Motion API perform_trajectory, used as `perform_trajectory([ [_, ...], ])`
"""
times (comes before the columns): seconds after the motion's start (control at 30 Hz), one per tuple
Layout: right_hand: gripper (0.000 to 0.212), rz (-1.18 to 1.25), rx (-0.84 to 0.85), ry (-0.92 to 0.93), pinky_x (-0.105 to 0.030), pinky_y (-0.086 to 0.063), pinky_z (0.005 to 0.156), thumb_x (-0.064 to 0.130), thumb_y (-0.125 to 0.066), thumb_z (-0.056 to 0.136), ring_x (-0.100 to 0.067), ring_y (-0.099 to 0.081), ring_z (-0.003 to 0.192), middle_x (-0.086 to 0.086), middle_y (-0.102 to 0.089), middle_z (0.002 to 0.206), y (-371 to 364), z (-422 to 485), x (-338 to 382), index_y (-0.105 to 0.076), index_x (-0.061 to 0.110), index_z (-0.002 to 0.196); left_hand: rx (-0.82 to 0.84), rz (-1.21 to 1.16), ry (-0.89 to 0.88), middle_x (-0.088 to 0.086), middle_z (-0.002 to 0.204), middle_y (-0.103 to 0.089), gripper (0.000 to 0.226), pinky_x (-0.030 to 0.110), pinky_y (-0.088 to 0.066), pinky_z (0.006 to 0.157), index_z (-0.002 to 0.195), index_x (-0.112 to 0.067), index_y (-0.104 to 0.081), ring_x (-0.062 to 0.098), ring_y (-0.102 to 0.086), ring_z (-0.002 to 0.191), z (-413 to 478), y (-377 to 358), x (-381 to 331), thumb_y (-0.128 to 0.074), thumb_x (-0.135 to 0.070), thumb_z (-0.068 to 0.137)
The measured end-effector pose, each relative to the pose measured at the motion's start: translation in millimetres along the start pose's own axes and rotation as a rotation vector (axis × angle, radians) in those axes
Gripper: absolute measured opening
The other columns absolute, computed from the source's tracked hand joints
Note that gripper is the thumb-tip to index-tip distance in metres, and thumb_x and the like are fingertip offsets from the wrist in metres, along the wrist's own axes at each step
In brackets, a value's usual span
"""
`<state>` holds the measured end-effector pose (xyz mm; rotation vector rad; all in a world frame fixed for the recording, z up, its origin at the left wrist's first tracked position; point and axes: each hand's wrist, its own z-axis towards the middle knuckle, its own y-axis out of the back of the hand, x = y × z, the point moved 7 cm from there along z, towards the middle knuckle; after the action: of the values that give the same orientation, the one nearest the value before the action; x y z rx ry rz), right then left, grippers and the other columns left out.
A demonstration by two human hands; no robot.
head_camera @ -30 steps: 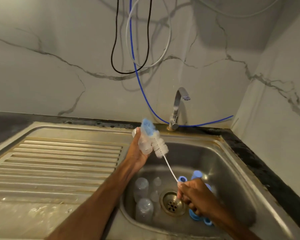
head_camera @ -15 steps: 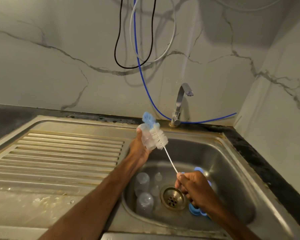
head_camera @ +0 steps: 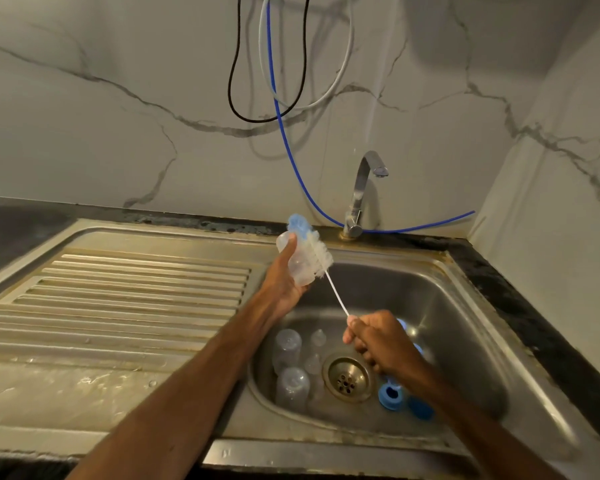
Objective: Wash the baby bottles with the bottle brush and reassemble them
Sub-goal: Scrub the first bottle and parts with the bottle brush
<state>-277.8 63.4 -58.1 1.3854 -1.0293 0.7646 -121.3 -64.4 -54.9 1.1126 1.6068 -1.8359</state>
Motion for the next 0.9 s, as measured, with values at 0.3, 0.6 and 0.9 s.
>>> perform_trajectory([
  [0.3,0.045,-0.004,0.003,0.031,-0.014,-0.027,0.035,0.022,-0.049,0.106,-0.002,-0.035,0.033,0.003,-0.046,0.047,-6.0,-17.3,-4.6,-0.066,0.004,0.068,-0.004,-0.114,0.015,0.014,0.13,-0.067,0.047,0.046,-0.057,0.094,0.138,-0.011,-0.057,0.032,-0.065,0.116,6.7,14.7,1.7,-0.035,-0.041,0.11],
  [0.6,0.046,-0.025,0.044,-0.055,-0.017,-0.025,0.034,0.026,-0.046,0.107,-0.006,-0.034,0.034,0.004,-0.047,0.048,-4.9,-24.2,-15.3,-0.065,0.005,0.07,-0.005,-0.213,0.071,0.018,0.137,-0.062,0.059,0.046,-0.047,0.106,0.146,-0.005,-0.052,0.033,-0.062,0.119,8.3,12.9,4.0,-0.042,-0.048,0.107],
  [0.9,0.044,0.055,0.044,-0.037,-0.018,-0.024,0.037,0.029,-0.046,0.107,-0.008,-0.034,0.038,0.001,-0.044,0.052,0.3,-4.2,-4.5,-0.065,0.006,0.074,0.051,-0.1,0.084,0.014,0.12,-0.064,0.06,0.035,-0.052,0.085,0.151,-0.004,-0.044,0.023,-0.062,0.097,3.4,0.3,6.0,-0.044,-0.045,0.107],
])
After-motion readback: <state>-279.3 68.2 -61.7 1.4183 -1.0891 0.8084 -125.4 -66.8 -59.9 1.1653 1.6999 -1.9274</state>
